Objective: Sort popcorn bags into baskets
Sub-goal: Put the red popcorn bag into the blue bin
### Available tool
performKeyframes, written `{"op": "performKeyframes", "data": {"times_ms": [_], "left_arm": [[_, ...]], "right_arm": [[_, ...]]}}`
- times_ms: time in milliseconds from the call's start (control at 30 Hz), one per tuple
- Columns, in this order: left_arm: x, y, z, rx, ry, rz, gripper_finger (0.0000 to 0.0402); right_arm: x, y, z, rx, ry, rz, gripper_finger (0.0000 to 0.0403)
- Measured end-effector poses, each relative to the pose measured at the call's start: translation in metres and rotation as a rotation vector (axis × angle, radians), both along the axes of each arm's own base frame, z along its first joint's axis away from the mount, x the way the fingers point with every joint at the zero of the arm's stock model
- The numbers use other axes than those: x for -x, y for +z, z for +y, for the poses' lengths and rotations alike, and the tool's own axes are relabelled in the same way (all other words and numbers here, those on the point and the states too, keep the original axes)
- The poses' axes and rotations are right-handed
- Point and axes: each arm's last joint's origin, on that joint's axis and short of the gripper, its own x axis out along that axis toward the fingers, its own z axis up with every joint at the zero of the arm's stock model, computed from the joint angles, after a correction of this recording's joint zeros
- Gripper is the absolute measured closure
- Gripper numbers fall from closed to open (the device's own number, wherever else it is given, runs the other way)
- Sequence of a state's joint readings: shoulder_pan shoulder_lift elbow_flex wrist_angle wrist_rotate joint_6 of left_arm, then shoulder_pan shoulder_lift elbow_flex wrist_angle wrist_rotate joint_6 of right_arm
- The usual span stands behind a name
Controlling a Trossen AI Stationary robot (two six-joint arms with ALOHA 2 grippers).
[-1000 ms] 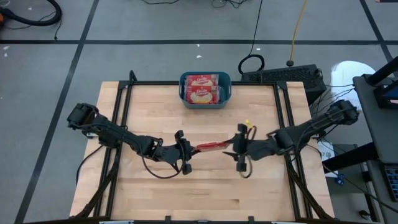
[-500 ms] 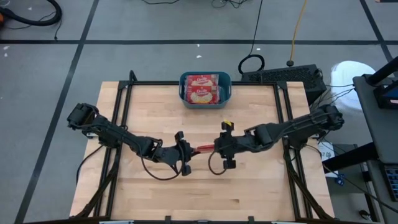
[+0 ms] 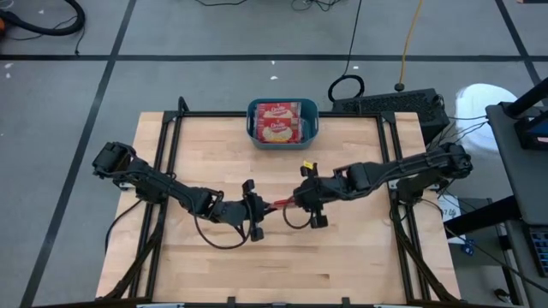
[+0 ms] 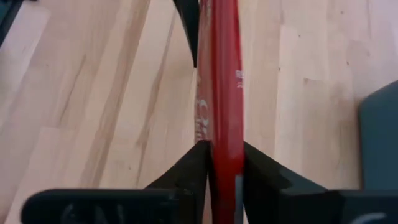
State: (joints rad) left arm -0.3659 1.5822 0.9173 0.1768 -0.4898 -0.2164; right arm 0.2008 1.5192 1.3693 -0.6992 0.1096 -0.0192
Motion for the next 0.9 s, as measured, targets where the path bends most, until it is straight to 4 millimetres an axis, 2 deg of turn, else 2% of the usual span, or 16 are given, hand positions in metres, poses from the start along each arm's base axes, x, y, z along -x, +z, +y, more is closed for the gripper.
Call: {"op": "performKeyframes", "data": {"times_ms": [200, 300, 367, 500, 667, 767, 900], "left_arm": [[-0.001, 0.001, 0.000, -0.027, -0.008, -0.012, 0.0380], [-0.001, 0.001, 0.001, -0.026, -0.003, -0.011, 0.0364], [-0.001, 0.001, 0.001, -0.025, 0.006, -0.006, 0.0335], [0.001, 0.001, 0.006, -0.110, 0.102, -0.002, 0.0249], [0.016, 0.010, 0.015, -0.210, 0.229, 0.058, 0.0152], [0.029, 0.016, 0.024, -0.230, 0.295, 0.108, 0.0122], [0.046, 0.025, 0.038, -0.208, 0.405, 0.142, 0.0118]], "right_arm": [[-0.001, 0.000, -0.008, 0.025, 0.036, 0.004, 0.0375], [-0.002, 0.000, -0.014, 0.033, 0.039, 0.004, 0.0390], [-0.003, 0.000, -0.019, 0.024, 0.041, 0.005, 0.0392], [-0.004, -0.001, -0.029, -0.001, 0.027, 0.014, 0.0387], [-0.001, -0.002, -0.046, 0.025, 0.025, 0.054, 0.0386], [-0.001, -0.002, -0.060, 0.001, 0.027, 0.050, 0.0387], [-0.003, 0.000, -0.084, -0.009, -0.022, 0.020, 0.0387]]}}
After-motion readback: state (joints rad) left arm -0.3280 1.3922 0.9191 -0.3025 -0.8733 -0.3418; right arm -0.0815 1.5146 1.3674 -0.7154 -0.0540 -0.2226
